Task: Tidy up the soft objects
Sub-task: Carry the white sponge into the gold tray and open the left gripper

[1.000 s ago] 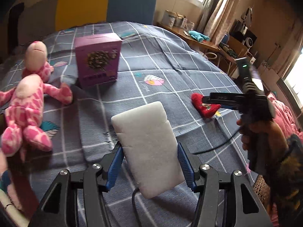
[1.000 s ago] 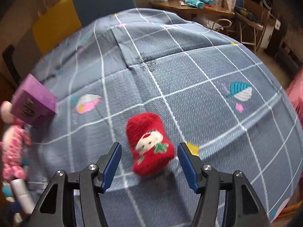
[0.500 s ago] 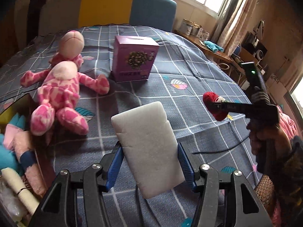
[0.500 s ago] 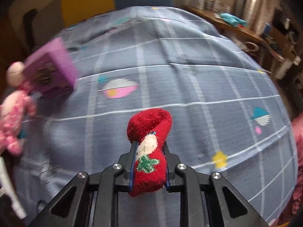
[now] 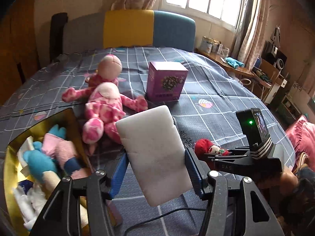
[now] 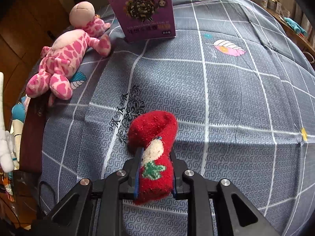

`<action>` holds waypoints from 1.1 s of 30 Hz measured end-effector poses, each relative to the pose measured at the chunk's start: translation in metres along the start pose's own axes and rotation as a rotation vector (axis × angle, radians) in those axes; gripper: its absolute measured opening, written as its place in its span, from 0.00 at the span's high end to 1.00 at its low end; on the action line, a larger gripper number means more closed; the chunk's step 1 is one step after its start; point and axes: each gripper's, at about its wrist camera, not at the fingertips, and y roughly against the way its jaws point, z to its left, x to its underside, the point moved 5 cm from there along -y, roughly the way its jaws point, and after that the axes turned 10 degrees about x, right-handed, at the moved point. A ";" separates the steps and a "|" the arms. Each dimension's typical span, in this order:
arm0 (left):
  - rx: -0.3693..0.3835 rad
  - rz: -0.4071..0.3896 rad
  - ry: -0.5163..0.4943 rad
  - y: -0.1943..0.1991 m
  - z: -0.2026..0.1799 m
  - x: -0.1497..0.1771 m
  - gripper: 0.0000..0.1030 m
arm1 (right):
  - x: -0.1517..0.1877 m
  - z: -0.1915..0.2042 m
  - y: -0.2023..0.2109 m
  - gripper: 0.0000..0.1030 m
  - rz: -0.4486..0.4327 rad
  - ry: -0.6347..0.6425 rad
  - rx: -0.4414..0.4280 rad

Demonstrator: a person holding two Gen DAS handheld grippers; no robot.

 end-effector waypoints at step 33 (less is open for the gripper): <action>-0.126 -0.083 0.143 0.062 0.075 0.027 0.43 | 0.006 0.002 0.000 0.78 -0.071 0.054 0.018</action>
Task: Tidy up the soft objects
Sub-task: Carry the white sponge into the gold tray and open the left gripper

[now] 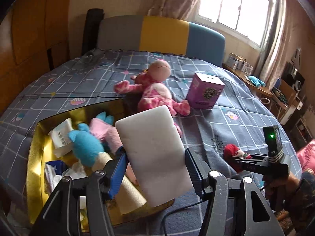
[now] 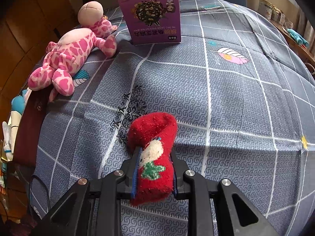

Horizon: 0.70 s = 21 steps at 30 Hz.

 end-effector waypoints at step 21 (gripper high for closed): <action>-0.084 0.018 0.414 0.027 0.149 0.024 0.43 | 0.001 0.002 -0.001 0.77 0.002 0.027 0.024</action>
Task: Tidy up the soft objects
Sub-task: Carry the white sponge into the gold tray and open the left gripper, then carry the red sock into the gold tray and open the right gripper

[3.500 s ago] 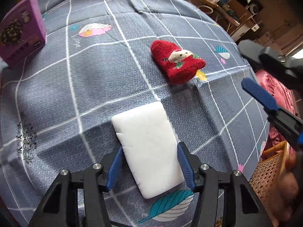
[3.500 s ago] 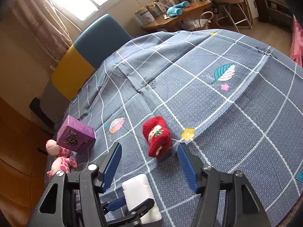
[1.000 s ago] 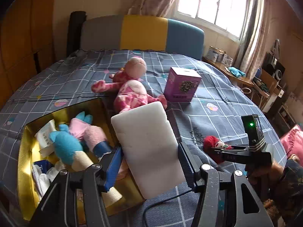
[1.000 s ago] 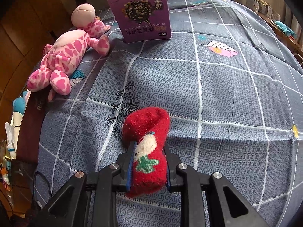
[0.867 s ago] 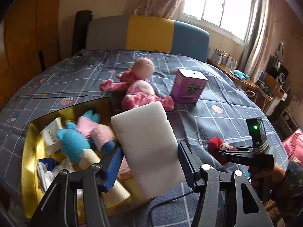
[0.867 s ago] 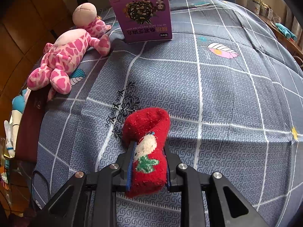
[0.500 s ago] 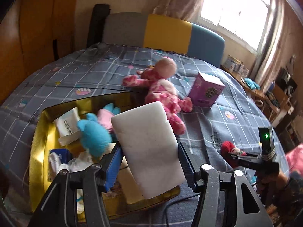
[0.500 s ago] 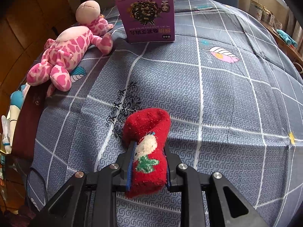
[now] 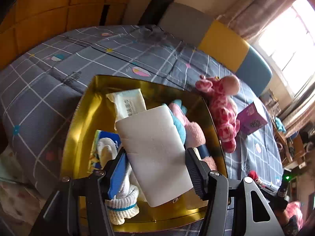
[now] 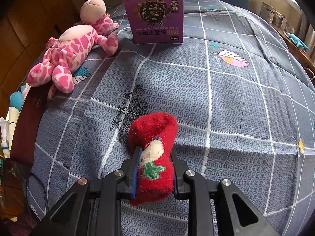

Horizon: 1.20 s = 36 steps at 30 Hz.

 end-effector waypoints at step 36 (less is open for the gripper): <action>-0.181 -0.134 -0.179 0.034 -0.007 0.005 0.18 | -0.005 0.023 0.032 0.78 -0.052 -0.024 0.051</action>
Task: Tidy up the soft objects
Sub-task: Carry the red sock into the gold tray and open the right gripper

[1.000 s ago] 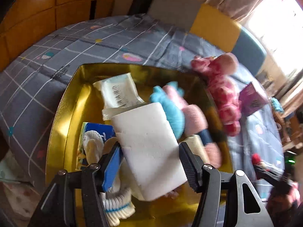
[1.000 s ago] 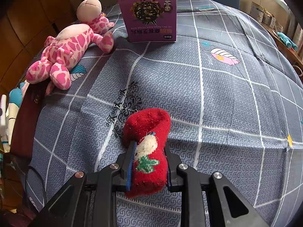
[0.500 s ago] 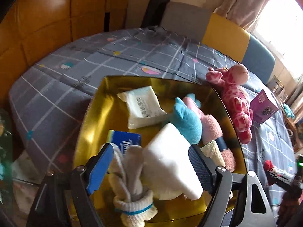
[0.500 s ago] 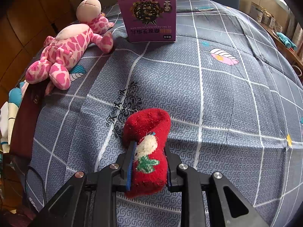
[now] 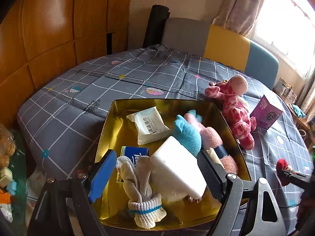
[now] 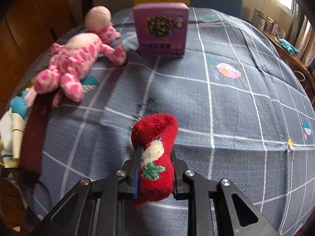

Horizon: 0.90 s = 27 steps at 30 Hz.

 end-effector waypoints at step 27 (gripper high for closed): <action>-0.008 -0.014 0.033 0.008 0.018 0.003 0.17 | -0.037 0.224 0.099 0.78 -0.164 0.292 -0.428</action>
